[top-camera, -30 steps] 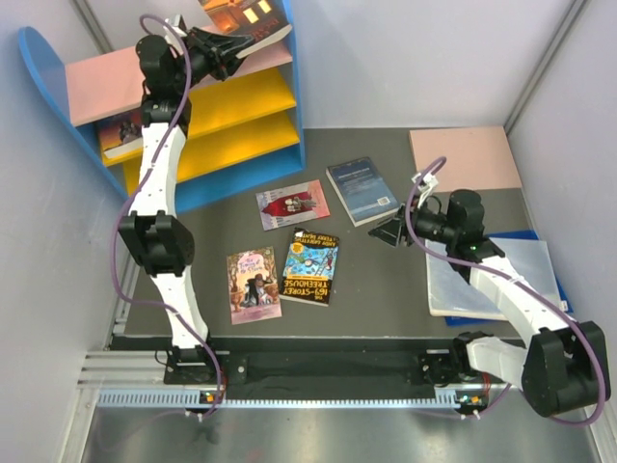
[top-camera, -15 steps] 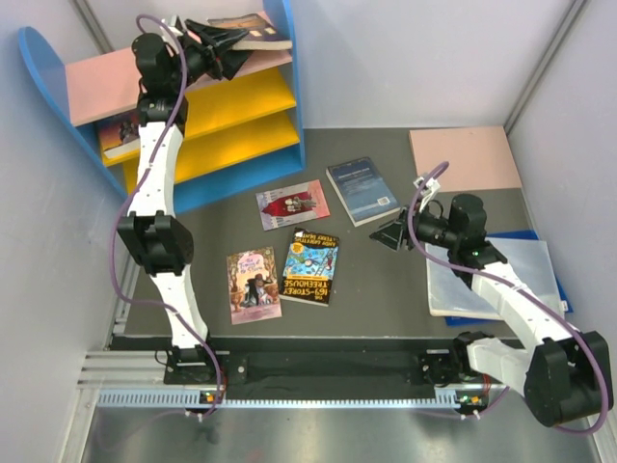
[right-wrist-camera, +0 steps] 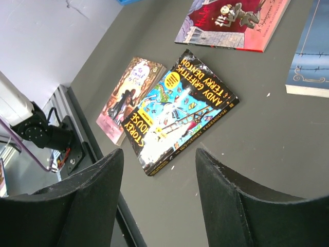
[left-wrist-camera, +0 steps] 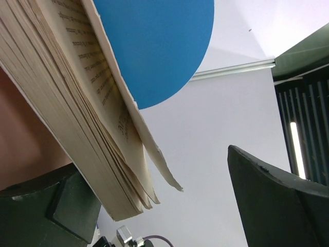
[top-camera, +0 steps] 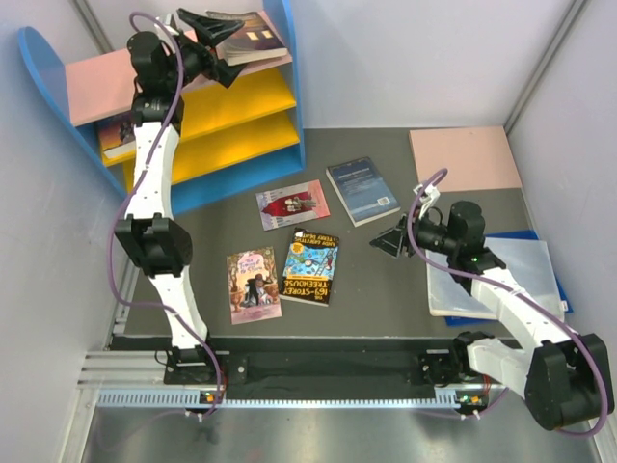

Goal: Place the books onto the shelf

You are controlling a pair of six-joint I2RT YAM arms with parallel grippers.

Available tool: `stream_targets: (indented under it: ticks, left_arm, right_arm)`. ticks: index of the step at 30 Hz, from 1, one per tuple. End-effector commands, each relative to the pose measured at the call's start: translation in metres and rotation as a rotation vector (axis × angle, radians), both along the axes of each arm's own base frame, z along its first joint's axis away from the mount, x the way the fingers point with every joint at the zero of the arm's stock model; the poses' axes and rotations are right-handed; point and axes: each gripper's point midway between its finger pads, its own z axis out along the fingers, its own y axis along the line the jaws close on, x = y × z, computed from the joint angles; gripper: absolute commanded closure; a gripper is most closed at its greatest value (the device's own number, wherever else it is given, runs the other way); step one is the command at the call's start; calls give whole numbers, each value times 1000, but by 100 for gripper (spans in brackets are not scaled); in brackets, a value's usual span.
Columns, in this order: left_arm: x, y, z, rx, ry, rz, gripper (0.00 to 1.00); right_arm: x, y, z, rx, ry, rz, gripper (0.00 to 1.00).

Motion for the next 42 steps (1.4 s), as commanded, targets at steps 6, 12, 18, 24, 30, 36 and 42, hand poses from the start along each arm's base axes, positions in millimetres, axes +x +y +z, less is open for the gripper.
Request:
stream_targets:
  ticks: [6,12,18,24,30,36,42]
  left_arm:
    - [-29,-5,-40,125,122,-99,1]
    - [-30,5,-63,271,127,-18,1]
    - [-31,6,-87,331,177,-33,1]
    - [-38,6,-113,367,220,-47,1]
    - [-48,12,-130,426,238,-15,1]
    - [-54,26,-132,463,215,95,2]
    - [-60,39,-115,447,161,193,8]
  right_arm:
    - [-2,7,25,39,-91,37,42]
    - [-3,8,26,46,-89,41,42]
    - [-7,7,22,53,-83,42,42]
    - [-10,8,19,73,-76,44,41]
    - [-12,8,16,75,-69,44,41]
    - [-15,8,12,88,-63,46,41]
    - [-19,8,8,96,-57,47,41]
